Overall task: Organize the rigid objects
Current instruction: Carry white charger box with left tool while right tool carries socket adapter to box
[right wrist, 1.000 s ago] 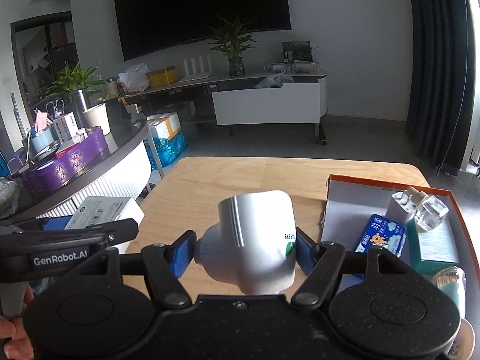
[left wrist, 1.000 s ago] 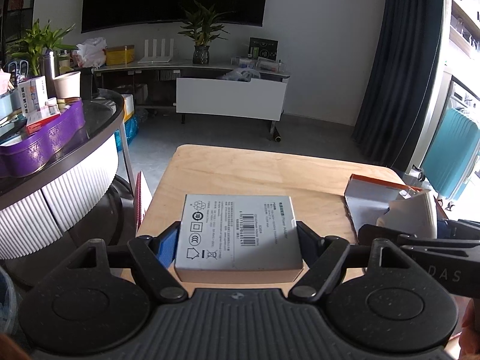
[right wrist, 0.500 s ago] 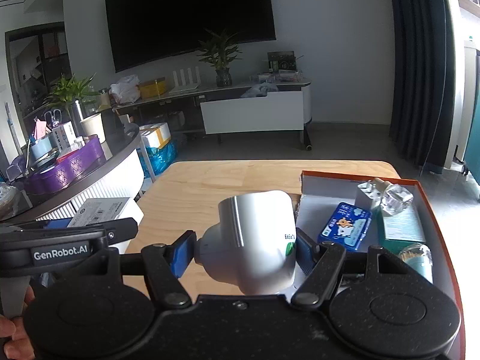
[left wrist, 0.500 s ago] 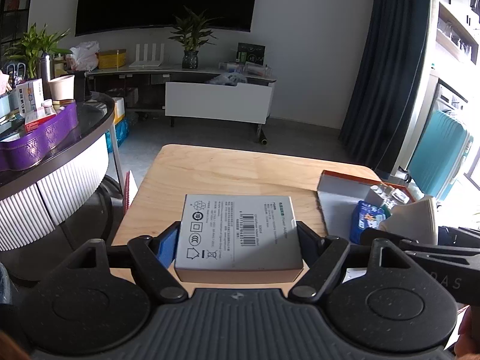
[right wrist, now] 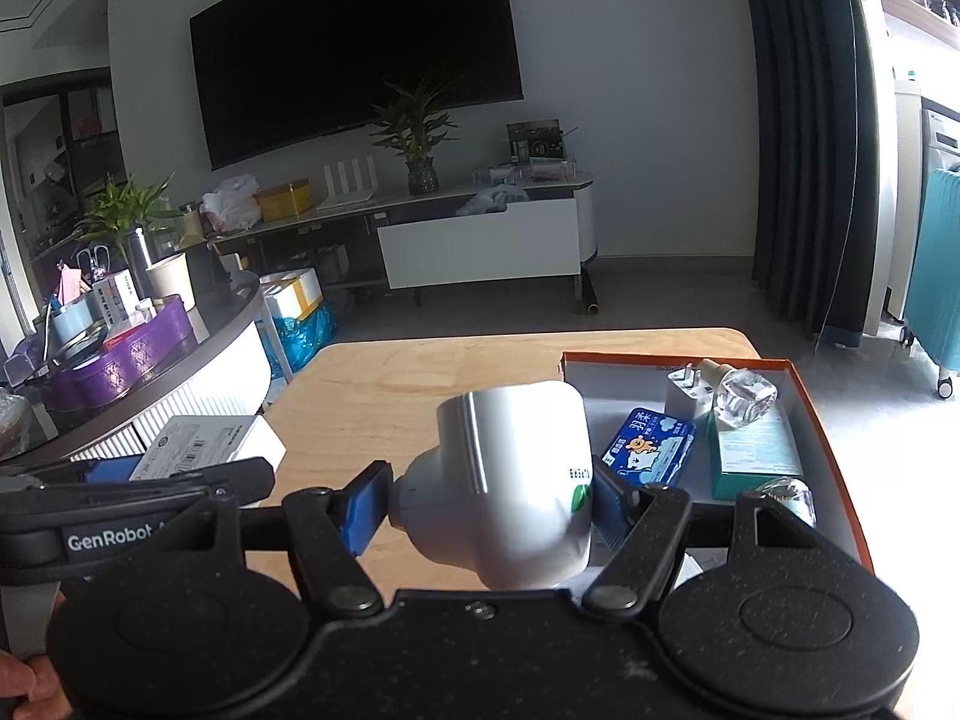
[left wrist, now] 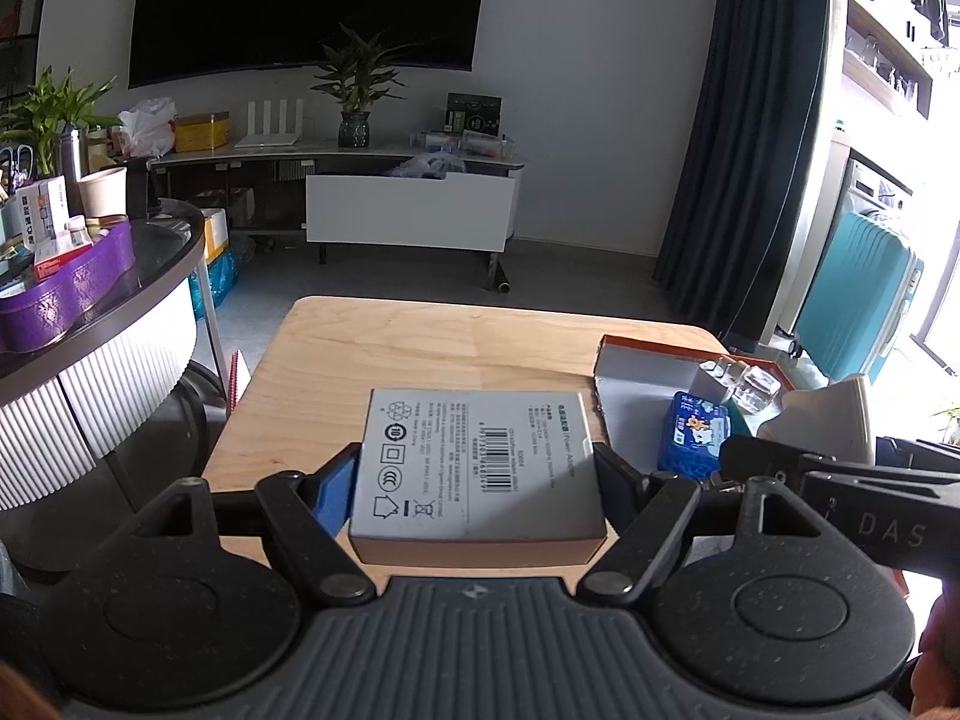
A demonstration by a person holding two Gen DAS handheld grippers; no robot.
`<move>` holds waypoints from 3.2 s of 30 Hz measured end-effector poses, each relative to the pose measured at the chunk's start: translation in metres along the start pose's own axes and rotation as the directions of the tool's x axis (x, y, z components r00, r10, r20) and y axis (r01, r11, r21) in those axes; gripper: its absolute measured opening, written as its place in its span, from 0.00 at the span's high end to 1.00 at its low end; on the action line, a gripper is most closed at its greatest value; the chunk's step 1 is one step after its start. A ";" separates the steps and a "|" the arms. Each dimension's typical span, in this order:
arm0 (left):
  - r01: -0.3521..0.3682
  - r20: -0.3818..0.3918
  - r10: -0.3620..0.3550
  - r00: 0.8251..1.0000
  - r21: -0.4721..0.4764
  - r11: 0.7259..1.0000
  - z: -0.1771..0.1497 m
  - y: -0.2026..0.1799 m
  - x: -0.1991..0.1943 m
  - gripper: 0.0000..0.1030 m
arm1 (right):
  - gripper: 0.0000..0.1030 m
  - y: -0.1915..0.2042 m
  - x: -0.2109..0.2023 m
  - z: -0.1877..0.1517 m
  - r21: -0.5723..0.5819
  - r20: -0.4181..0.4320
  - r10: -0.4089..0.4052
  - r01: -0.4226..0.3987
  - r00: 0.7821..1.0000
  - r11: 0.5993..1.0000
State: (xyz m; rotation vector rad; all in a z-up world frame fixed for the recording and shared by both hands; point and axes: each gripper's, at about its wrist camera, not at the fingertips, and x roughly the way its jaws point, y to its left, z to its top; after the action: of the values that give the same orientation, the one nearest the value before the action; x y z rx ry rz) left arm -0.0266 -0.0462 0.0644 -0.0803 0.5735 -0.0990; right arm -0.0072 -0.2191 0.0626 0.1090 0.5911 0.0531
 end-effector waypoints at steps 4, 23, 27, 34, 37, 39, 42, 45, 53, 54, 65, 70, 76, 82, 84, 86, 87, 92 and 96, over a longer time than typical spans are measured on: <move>0.008 0.000 -0.008 1.000 0.006 1.000 0.000 -0.002 0.000 0.23 | 0.21 -0.001 -0.002 0.000 -0.001 0.006 -0.006 0.006 1.000 1.000; 0.047 -0.016 -0.047 0.999 0.026 0.999 -0.001 -0.014 0.004 0.23 | 0.21 -0.001 -0.008 0.000 0.000 0.021 -0.047 0.047 0.999 0.999; 0.055 -0.020 -0.055 0.998 0.030 0.998 0.000 -0.016 0.006 0.23 | 0.21 -0.005 -0.009 0.000 0.004 0.023 -0.054 0.054 0.998 0.999; 0.073 -0.019 -0.072 0.997 0.047 0.996 0.001 -0.023 0.009 0.23 | 0.21 -0.014 -0.014 -0.001 0.017 0.027 -0.076 0.075 0.997 0.997; 0.082 -0.021 -0.081 0.996 0.056 0.995 0.001 -0.025 0.011 0.23 | 0.21 -0.018 -0.017 -0.002 0.022 0.030 -0.088 0.088 0.996 0.996; 0.089 -0.022 -0.088 0.996 0.060 0.994 0.001 -0.027 0.011 0.23 | 0.21 -0.021 -0.019 -0.002 0.026 0.032 -0.095 0.094 0.995 0.995; 0.097 -0.022 -0.096 0.995 0.069 0.993 0.001 -0.030 0.012 0.23 | 0.21 -0.025 -0.022 -0.003 0.031 0.035 -0.104 0.103 0.994 0.994; 0.107 -0.024 -0.105 0.994 0.076 0.991 0.001 -0.034 0.013 0.23 | 0.21 -0.030 -0.025 -0.003 0.039 0.037 -0.114 0.112 0.993 0.993; 0.130 -0.028 -0.128 0.991 0.097 0.987 0.001 -0.047 0.017 0.23 | 0.21 -0.040 -0.029 -0.003 0.063 0.044 -0.146 0.143 0.988 0.988; 0.133 -0.028 -0.130 0.991 0.100 0.986 0.001 -0.049 0.018 0.23 | 0.21 -0.042 -0.030 -0.003 0.065 0.044 -0.149 0.146 0.988 0.987; 0.172 -0.041 -0.168 0.985 0.133 0.976 0.001 -0.067 0.026 0.23 | 0.21 -0.066 -0.037 -0.009 0.097 0.047 -0.196 0.191 0.979 0.977; 0.189 -0.047 -0.184 0.982 0.148 0.971 0.000 -0.074 0.029 0.23 | 0.21 -0.075 -0.039 -0.010 0.110 0.048 -0.218 0.211 0.975 0.971; 0.208 -0.062 -0.200 0.978 0.162 0.965 -0.002 -0.083 0.035 0.23 | 0.21 -0.089 -0.042 -0.010 0.127 0.047 -0.248 0.240 0.968 0.962; 0.227 -0.085 -0.216 0.973 0.168 0.959 -0.002 -0.090 0.043 0.23 | 0.21 -0.102 -0.040 -0.009 0.140 0.038 -0.267 0.260 0.963 0.955; 0.233 -0.094 -0.220 0.971 0.171 0.957 -0.002 -0.092 0.047 0.23 | 0.21 -0.105 -0.038 -0.008 0.142 0.033 -0.271 0.264 0.962 0.954; 0.238 -0.100 -0.223 0.970 0.174 0.956 -0.002 -0.095 0.050 0.23 | 0.21 -0.108 -0.035 -0.007 0.143 0.027 -0.271 0.264 0.962 0.954; 0.241 -0.105 -0.225 0.969 0.174 0.955 -0.003 -0.096 0.051 0.23 | 0.21 -0.111 -0.033 -0.006 0.143 0.024 -0.270 0.264 0.963 0.954; 0.251 -0.122 -0.232 0.965 0.178 0.952 -0.001 -0.102 0.060 0.23 | 0.21 -0.117 -0.024 0.001 0.139 0.015 -0.265 0.260 0.964 0.956; 0.258 -0.133 -0.237 0.962 0.180 0.949 0.001 -0.107 0.067 0.23 | 0.21 -0.122 -0.015 0.006 0.135 0.005 -0.261 0.258 0.965 0.957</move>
State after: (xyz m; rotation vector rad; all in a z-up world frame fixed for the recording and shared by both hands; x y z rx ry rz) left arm 0.0224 -0.1605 0.0405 0.0453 0.6589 -0.4064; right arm -0.0145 -0.3425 0.0615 0.1605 0.5817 -0.2435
